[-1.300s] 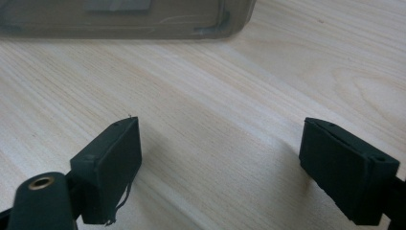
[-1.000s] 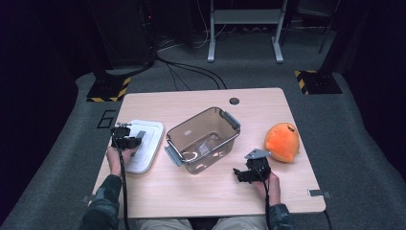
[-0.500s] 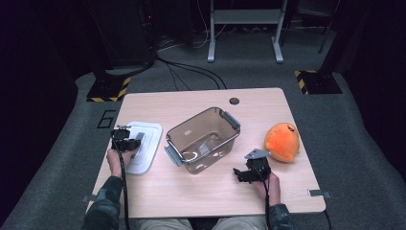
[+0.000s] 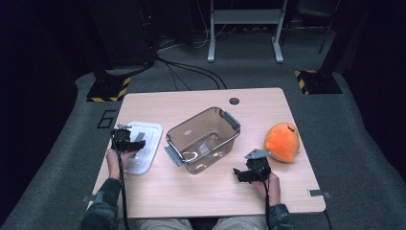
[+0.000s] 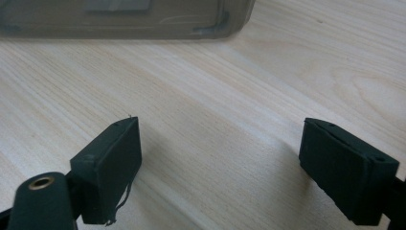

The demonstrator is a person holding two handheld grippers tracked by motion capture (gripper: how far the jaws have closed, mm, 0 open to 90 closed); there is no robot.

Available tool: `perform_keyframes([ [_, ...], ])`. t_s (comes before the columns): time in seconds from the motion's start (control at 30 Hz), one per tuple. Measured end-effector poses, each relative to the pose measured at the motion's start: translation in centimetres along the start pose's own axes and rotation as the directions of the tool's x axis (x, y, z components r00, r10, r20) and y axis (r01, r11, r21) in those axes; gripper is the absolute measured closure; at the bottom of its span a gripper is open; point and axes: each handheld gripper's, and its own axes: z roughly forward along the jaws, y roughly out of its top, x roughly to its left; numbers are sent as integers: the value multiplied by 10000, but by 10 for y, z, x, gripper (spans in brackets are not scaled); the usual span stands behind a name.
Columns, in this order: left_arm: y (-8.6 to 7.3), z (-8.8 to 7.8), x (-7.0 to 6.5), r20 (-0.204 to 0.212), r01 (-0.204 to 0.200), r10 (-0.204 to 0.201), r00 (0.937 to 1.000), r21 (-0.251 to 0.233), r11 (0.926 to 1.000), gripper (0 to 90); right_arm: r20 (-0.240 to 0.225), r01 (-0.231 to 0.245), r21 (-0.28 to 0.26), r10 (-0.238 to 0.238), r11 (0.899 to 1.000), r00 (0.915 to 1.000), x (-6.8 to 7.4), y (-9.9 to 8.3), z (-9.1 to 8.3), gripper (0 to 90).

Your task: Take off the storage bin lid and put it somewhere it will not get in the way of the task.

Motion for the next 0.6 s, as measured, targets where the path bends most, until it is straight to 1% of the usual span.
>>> perform_keyframes([
  [0.07, -1, -2, -2, 2, -79, 79, 10000, -78, 9999, 185, -2, 6, 2, -6, 10000, 10000, 0, 0, 0, 137],
  [0.1, -2, -8, -5, 124, -295, 297, 9995, -139, 9995, 162, 5, -1, -2, 1, 10000, 10000, 0, 0, 0, 138],
  [0.17, -4, -13, -9, 299, -411, 418, 9987, -233, 9989, 144, 4, 5, -1, -5, 10000, 10000, 0, 0, 0, 137],
  [0.2, -4, -13, -9, 299, -411, 418, 9987, -233, 9989, 132, 5, 1, 0, -1, 10000, 10000, 0, 0, 0, 138],
  [0.23, -7, -17, -14, 405, -466, 479, 9980, -323, 9984, 110, 3, 3, 2, -3, 10000, 10000, 0, 0, 0, 137],
  [0.27, -7, -17, -14, 405, -466, 479, 9980, -323, 9984, 100, 3, 3, 2, -3, 10000, 10000, 0, 0, 0, 137],
  [0.3, -10, -21, -18, 561, -653, 674, 9961, -385, 9971, 79, 3, 1, 0, -1, 10000, 10000, 0, 0, 0, 137],
  [0.33, -12, -23, -22, 597, -849, 869, 9944, -350, 9958, 65, 4, 1, 0, -1, 10000, 10000, 0, 0, 0, 137],
  [0.37, -13, -24, -25, 570, -932, 954, 9938, -404, 9948, 45, 2, -2, 2, 2, 10000, 10000, 0, 0, 0, 138],
  [0.43, -17, -27, -31, 853, -1083, 1119, 9900, -455, 9931, 22, 2, -4, 2, 4, 10000, 10000, 0, 0, 0, 138],
  [0.47, -20, -29, -35, 908, -1105, 1151, 9892, -542, 9924, 17, 3, -6, 2, 6, 10000, 10000, 0, 0, 0, 138],
  [0.57, -26, -32, -43, 1150, -1297, 1361, 9840, -617, 9896, 1, -1, -6, -1, 6, 10000, 10000, 0, 0, 0, 138],
  [0.6, -26, -32, -43, 1150, -1297, 1361, 9840, -617, 9896, 1, 3, -9, 2, 9, 10000, 10000, 0, 0, 0, 138],
])
